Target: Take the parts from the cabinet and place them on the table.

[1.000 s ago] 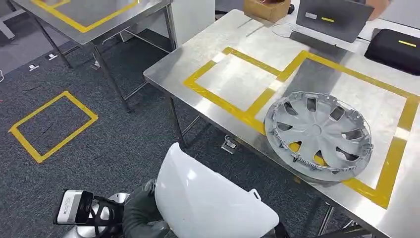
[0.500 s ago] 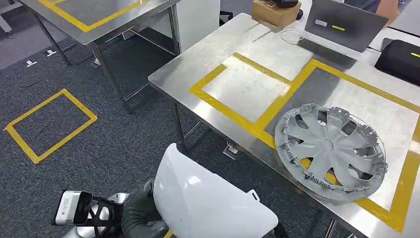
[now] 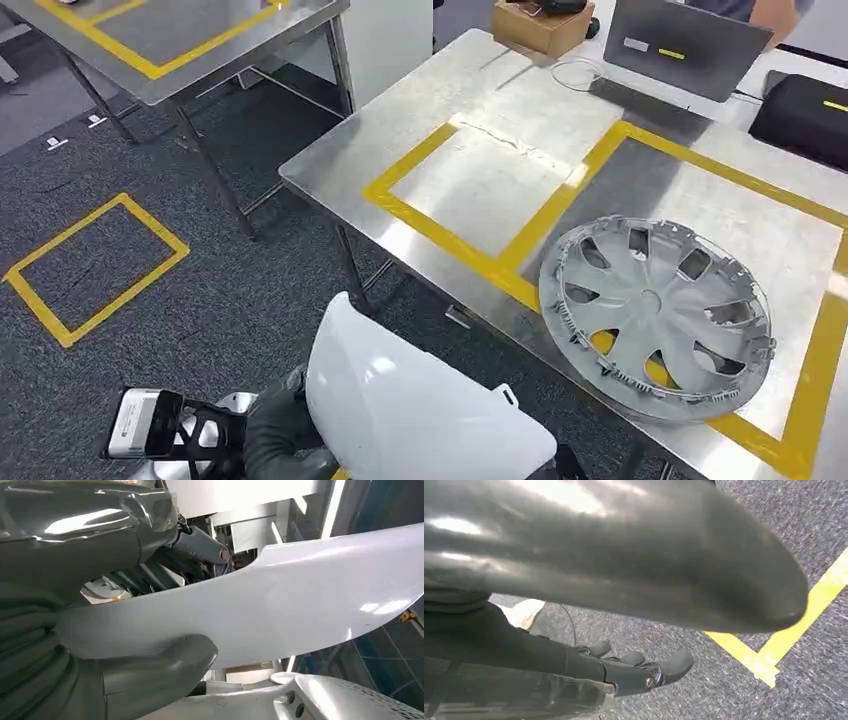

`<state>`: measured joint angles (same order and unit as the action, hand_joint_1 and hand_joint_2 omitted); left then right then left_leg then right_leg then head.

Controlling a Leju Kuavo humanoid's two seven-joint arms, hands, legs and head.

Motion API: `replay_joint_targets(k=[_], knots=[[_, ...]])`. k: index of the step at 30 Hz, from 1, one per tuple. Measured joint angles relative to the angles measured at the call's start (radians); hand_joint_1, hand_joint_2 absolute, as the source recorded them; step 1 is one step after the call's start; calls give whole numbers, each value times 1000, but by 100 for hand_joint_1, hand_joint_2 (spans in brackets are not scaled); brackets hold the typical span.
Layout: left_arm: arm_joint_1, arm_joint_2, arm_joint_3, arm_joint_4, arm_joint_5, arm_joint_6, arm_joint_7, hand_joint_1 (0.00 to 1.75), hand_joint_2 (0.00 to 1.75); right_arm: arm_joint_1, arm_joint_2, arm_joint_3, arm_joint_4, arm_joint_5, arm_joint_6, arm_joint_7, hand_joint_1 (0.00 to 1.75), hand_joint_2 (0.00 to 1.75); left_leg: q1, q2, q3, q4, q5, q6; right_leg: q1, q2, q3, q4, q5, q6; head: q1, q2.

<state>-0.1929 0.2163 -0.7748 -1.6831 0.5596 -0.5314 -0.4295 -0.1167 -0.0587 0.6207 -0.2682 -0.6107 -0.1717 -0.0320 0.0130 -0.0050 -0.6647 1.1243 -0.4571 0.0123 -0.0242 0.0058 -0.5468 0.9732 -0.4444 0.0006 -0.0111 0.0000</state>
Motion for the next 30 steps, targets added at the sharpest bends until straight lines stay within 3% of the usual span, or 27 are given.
replay_joint_targets(k=[1, 2, 3, 4, 6, 7, 8, 9, 11, 12, 13, 14, 15, 16, 17, 18, 19, 21, 22, 24, 25, 27, 28, 29, 30], knots=[[0, 0, 1, 0, 0, 0, 0, 175, 175, 0, 1, 0, 0, 0, 1, 0, 0, 0, 0, 0, 43, -92, 51, 6, 0, 1, 7, 0, -4, 3, 0, 0], [0, 0, 2, 0, 0, 0, -1, 175, 175, -1, 2, 0, 0, 0, 1, 0, 0, 0, -3, 0, 61, -130, 51, 11, 2, 2, 10, 0, -6, 7, 1, 0], [-1, 0, 2, 0, 0, 0, -1, 175, 175, -3, 3, 0, 0, 0, 1, 0, 0, 0, -10, 1, 59, -135, 22, 17, 7, 2, 5, 0, -9, 12, 0, 0], [0, 0, 3, 0, 0, -1, -1, 175, 175, -2, 3, 0, 0, -1, 1, 0, 0, 0, -12, 1, 60, -136, 26, 21, 7, 2, 3, -4, -16, 20, 0, 0], [1, 0, 5, -1, -1, -1, -2, 175, 175, 2, 5, 0, 0, -2, 1, -1, 0, 0, -12, -4, 77, -154, 16, 41, 6, -1, 14, 28, 7, 49, 1, 0], [2, -1, 5, -2, -1, -2, -2, 175, 175, 1, 5, 0, 0, -3, 1, -2, 0, 0, -7, -6, 104, -162, 21, 51, 3, -2, 0, 38, -8, 43, 0, 0], [0, -2, 6, -2, -1, -2, -2, 175, 175, -2, 6, 0, 0, -3, 1, -3, 0, 0, -9, -5, 115, -161, 15, 60, 4, -2, -15, 73, -21, 44, 7, 0], [0, -4, 6, -2, -1, -2, -2, 175, 175, -4, 6, 0, 0, -3, 1, -3, 0, 0, -12, -4, 121, -161, 13, 66, 3, -3, -58, 149, -47, 36, 8, 0], [1, -5, 5, -1, -2, -2, -1, 175, 175, 0, 6, 0, 0, -3, 1, -3, 0, 0, -16, -3, 128, -158, 7, 66, 3, -2, -160, 306, -101, 20, 7, 0], [1, -5, 4, 0, -2, -2, -1, 175, 175, 5, 5, 0, 1, -3, 1, -3, 0, 0, -16, -3, 134, -157, 6, 62, 2, -3, -192, 343, -106, 25, 7, 0], [2, -5, 3, 0, -2, -2, -1, 175, 175, 8, 4, 0, 1, -3, 2, -3, 0, 0, -16, -4, 141, -156, 3, 60, 2, -3, -197, 328, -99, 33, 7, 0], [2, -5, 3, 0, -2, -2, 1, 175, 175, 9, 3, 0, 1, -3, 3, -3, 0, 0, -16, -7, 151, -155, -4, 55, 0, -3, -182, 267, -79, 40, 7, 0], [1, -5, 3, 0, -3, -2, 2, 175, 175, 8, 3, 0, 1, -3, 4, -3, 0, 0, -15, -8, 163, -154, -14, 51, -1, -4, -149, 170, -43, 52, 7, 0], [1, -6, 3, 0, -3, -2, 2, 175, 175, 8, 3, 0, 1, -2, 5, -4, 0, 0, -15, -8, 172, -153, -24, 46, -3, -6, -120, 83, 6, 65, 7, 0], [1, -6, 3, 0, -3, -2, 3, 175, 175, 11, 3, 0, 1, -3, 5, -4, 0, 0, -16, -8, 175, -151, -37, 40, -3, -10, -100, 19, 75, 72, 8, 0], [2, -6, 2, 2, -3, -2, 5, 175, 175, 11, 3, 0, 2, -3, 6, -4, 0, 0, -19, -9, 182, -144, -46, 32, 4, -12, -106, 18, 54, 43, 5, 0], [1, -6, 2, 2, -3, -2, 5, 175, 175, 11, 3, 0, 2, -3, 8, -4, 0, 0, -21, -9, 174, -145, -53, 25, 8, -9, -94, 22, 65, 27, 4, 0], [0, -6, 3, 1, -4, -2, 7, 175, 175, 11, 3, 0, 2, -3, 11, -6, 0, 0, -18, -8, 180, -142, -56, 19, 7, -7, -94, 21, 61, 16, 4, 0], [-1, -5, 3, 1, -4, -2, 7, 175, 175, 9, 4, 0, 2, -3, 13, -7, 0, 0, -16, -7, 173, -128, -58, 16, -5, -5, -85, 19, 59, 14, 2, 0], [-2, -4, 3, 1, -3, -2, 7, 175, 175, 9, 0, -1, 2, -3, 14, -8, 0, 0, -11, -2, 115, -21, -81, 2, -2, -4, -74, 18, 49, -2, -2, 0], [-1, -3, 3, 1, -3, -2, 7, 175, 175, 8, 1, -1, 2, -6, 14, -9, 0, 0, -7, 0, 64, 60, -117, -6, 0, 1, -71, 18, 45, -6, 0, 0], [-1, -2, 3, 1, -3, -2, 8, 175, 175, 9, 2, -3, 2, -11, 14, -9, 0, 0, -5, 0, -26, 180, -173, -11, 4, 9, -68, 19, 39, -8, 0, 0], [-1, -2, 2, 2, -4, -2, 8, 175, 175, 9, 3, -3, 2, -12, 15, -9, 0, 0, -5, 0, -44, 185, -163, -9, 7, 16, -66, 19, 38, -10, 0, 0], [-1, -2, 2, 2, -4, -2, 8, 175, 175, 9, 5, -3, 2, -14, 15, -9, 0, 0, -5, -1, -39, 141, -119, -2, 10, 26, -61, 19, 35, -11, 0, 0], [-1, -2, 2, 2, -4, -2, 8, 175, 175, 9, 5, -4, 2, -16, 15, -9, 0, 0, -8, -2, -14, 68, -66, 7, 13, 36, -57, 18, 34, -9, -1, 0]])
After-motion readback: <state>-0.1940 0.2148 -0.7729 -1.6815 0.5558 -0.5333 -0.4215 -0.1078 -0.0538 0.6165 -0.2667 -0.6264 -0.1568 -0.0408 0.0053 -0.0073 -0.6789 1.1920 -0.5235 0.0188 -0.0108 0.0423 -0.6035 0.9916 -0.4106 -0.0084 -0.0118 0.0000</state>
